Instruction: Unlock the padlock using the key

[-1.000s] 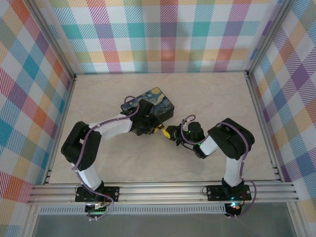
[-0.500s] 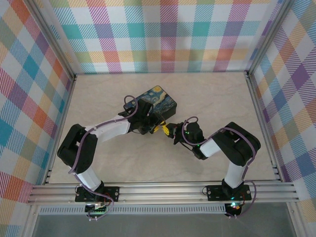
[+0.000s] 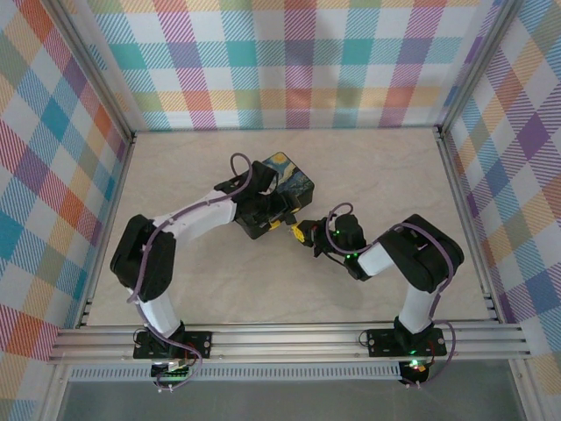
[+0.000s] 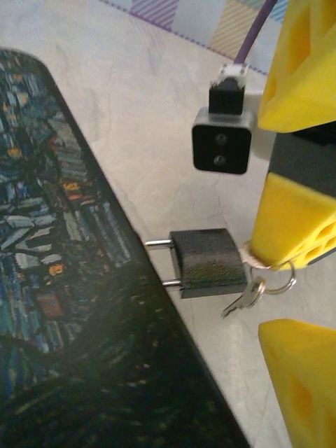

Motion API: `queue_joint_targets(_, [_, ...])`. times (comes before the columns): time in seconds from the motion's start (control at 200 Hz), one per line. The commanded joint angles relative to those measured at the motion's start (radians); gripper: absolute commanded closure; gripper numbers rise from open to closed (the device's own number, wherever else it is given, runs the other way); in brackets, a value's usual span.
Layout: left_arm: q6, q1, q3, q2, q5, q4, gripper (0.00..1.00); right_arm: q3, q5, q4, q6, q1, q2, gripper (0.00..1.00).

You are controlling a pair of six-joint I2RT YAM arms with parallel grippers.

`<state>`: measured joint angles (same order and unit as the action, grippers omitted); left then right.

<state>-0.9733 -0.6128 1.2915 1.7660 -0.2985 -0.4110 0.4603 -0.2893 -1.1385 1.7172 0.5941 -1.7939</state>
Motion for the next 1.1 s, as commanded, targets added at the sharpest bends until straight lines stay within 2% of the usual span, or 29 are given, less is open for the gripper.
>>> queue_joint_targets(0.0, [0.043,-0.010,0.069,0.041,-0.007,-0.082,0.28,0.009,-0.041,0.031,-0.061,-0.014,0.033,1.00])
queue_joint_targets(0.325, [0.056,-0.033,0.182,0.159,0.034,-0.149,0.27,0.013,-0.061,0.048,-0.103,-0.028,0.034,1.00])
queue_joint_targets(0.74, [0.106,-0.060,0.358,0.270,0.137,-0.341,0.30,0.036,-0.068,0.154,-0.199,-0.031,0.077,1.00])
queue_joint_targets(0.93, [0.112,-0.065,0.387,0.299,0.172,-0.369,0.30,0.043,-0.065,0.197,-0.229,-0.031,0.095,1.00])
queue_joint_targets(1.095, [0.062,-0.064,0.397,0.335,0.148,-0.347,0.31,0.047,-0.061,0.214,-0.246,-0.031,0.097,1.00])
